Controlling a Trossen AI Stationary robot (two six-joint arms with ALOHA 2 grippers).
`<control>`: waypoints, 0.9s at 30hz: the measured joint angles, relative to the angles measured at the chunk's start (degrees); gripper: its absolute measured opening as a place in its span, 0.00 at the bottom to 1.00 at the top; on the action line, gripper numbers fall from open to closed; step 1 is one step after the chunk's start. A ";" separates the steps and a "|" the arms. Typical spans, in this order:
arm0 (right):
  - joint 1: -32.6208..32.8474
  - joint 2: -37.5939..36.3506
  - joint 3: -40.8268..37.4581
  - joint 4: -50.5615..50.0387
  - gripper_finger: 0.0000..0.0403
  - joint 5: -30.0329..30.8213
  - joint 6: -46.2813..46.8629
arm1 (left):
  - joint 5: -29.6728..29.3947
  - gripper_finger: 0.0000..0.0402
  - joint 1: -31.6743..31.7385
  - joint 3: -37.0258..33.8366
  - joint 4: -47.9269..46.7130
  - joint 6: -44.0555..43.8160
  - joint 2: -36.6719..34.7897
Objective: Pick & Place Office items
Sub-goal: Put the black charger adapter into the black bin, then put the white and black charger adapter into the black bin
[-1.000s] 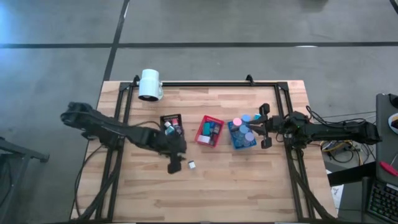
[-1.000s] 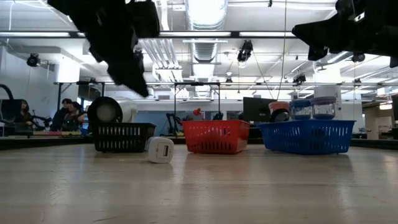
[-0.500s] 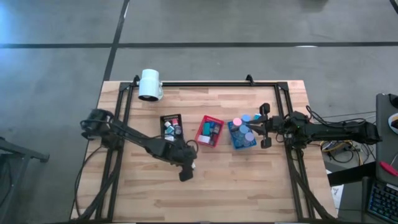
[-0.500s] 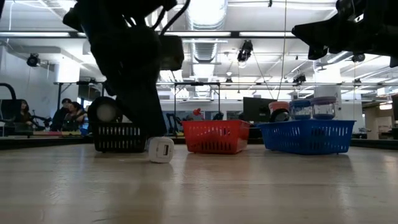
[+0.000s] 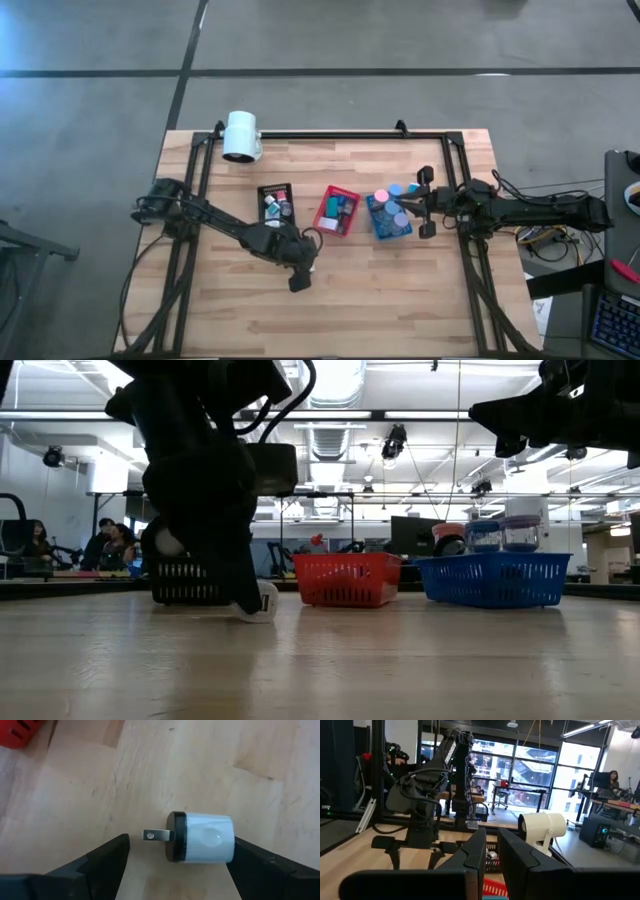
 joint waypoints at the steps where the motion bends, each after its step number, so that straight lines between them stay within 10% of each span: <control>1: 0.00 -0.01 0.00 -0.01 0.11 0.00 0.13 | -0.01 0.80 -0.02 0.00 0.02 0.15 0.02; 11: 0.00 -0.01 0.00 -0.84 0.11 0.13 0.63 | -1.15 0.72 -0.28 -0.02 1.42 6.91 0.07; 27: 0.04 -0.01 -0.20 -1.12 0.11 0.11 0.61 | 1.71 0.03 -0.28 -0.09 1.96 8.50 0.05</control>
